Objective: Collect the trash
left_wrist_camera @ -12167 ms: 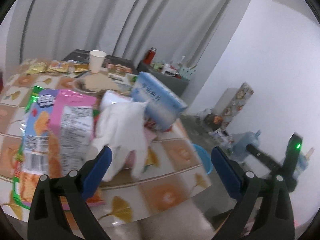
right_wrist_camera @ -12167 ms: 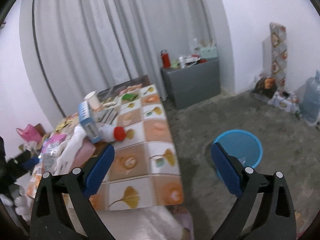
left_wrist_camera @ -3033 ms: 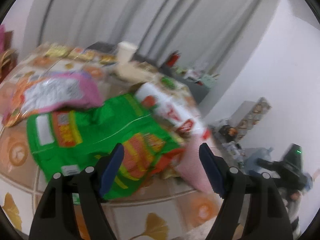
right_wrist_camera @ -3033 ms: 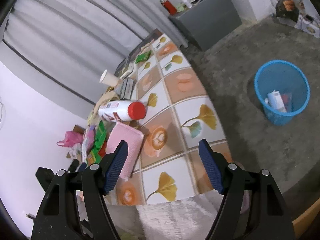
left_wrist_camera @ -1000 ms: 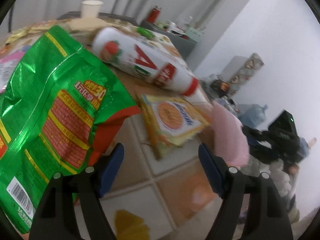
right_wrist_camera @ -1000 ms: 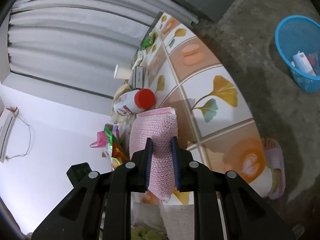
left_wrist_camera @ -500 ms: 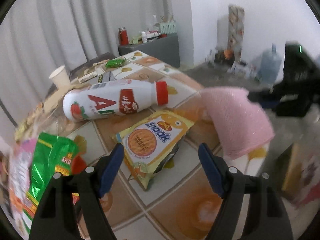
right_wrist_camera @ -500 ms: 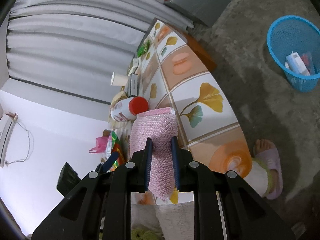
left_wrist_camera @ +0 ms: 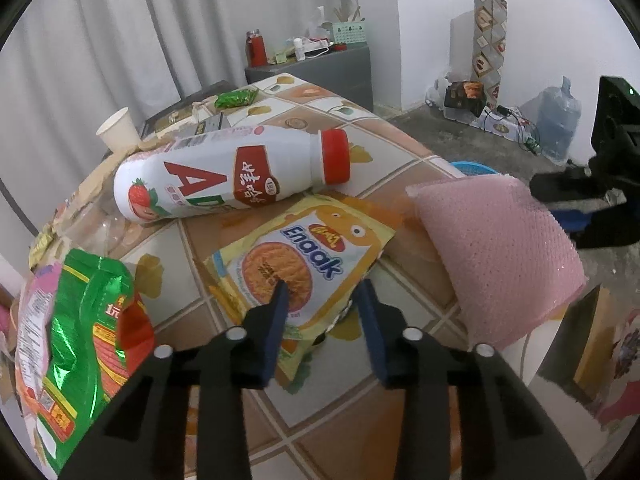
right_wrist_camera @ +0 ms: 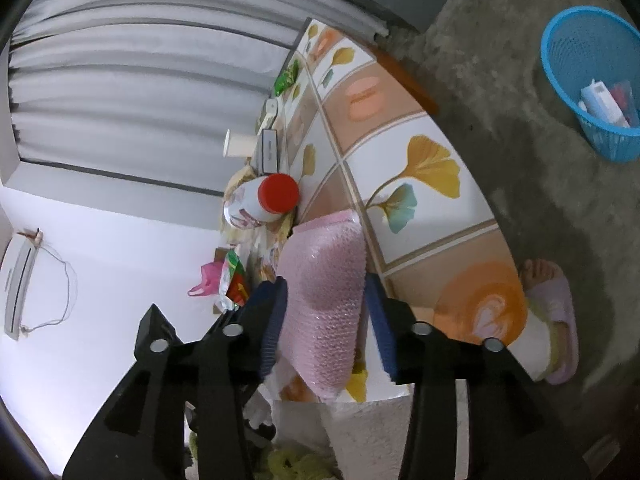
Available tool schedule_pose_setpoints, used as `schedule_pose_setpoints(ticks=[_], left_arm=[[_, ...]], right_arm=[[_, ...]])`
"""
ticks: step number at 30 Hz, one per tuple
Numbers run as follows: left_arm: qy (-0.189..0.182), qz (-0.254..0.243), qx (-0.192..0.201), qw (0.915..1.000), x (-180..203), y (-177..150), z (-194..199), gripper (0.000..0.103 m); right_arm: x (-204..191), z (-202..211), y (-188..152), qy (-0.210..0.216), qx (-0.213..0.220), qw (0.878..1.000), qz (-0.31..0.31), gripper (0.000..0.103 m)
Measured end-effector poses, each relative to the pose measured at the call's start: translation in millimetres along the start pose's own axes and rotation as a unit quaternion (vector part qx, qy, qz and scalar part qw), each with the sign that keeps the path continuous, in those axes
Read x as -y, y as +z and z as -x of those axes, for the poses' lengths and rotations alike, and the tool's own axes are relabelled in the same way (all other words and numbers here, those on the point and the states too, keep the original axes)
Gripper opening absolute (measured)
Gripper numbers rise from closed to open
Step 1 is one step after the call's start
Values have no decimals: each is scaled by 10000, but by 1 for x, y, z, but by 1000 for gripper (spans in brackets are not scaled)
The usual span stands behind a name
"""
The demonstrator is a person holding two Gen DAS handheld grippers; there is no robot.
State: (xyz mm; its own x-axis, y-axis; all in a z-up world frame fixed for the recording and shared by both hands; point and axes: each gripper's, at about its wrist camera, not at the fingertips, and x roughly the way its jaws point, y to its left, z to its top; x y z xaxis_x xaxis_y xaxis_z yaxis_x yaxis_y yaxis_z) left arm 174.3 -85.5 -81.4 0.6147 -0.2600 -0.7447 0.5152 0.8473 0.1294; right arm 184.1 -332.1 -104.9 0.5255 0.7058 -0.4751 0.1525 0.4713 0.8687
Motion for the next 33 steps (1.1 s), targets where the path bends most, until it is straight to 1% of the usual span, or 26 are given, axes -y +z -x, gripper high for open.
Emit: schedule_pose_setpoints(ticks=[2, 3, 5, 6, 8, 10, 13, 17, 22, 28, 33], left_arm=[[-38, 38, -4, 10000, 0, 0, 0, 23], [-69, 78, -8, 9999, 0, 0, 0, 22], [-91, 116, -7, 9999, 0, -1, 1, 16], [-107, 135, -6, 9999, -1, -1, 1, 15], [-135, 173, -6, 9998, -1, -1, 1, 9], [-158, 199, -1, 9997, -2, -2, 1, 6], [-195, 238, 22, 9995, -2, -3, 2, 2], [-245, 317, 82, 9992, -4, -4, 6, 0], [-217, 351, 316, 9986, -7, -1, 22, 0], [-133, 379, 600, 9974, -10, 3, 43, 0], [-140, 421, 751, 9962, -12, 4, 61, 0]], right_arm=[[0, -3, -2, -5, -48, 10000, 22, 42], [-2, -4, -4, 9, -64, 10000, 48, 42], [-5, -5, -6, -34, -68, 9999, 122, 42], [-6, -6, -7, -68, -60, 9998, 163, 42], [-11, -7, -8, -237, -47, 9992, 318, 37], [-16, -10, -10, -465, -29, 9978, 476, 32], [-21, -13, -13, -629, -14, 9961, 621, 28], [-27, -12, -17, -734, 69, 9940, 803, 25], [-31, -3, -18, -722, 168, 9930, 920, 24], [-33, 9, -18, -718, 322, 9924, 942, 23], [-36, 20, -20, -680, 456, 9923, 934, 23]])
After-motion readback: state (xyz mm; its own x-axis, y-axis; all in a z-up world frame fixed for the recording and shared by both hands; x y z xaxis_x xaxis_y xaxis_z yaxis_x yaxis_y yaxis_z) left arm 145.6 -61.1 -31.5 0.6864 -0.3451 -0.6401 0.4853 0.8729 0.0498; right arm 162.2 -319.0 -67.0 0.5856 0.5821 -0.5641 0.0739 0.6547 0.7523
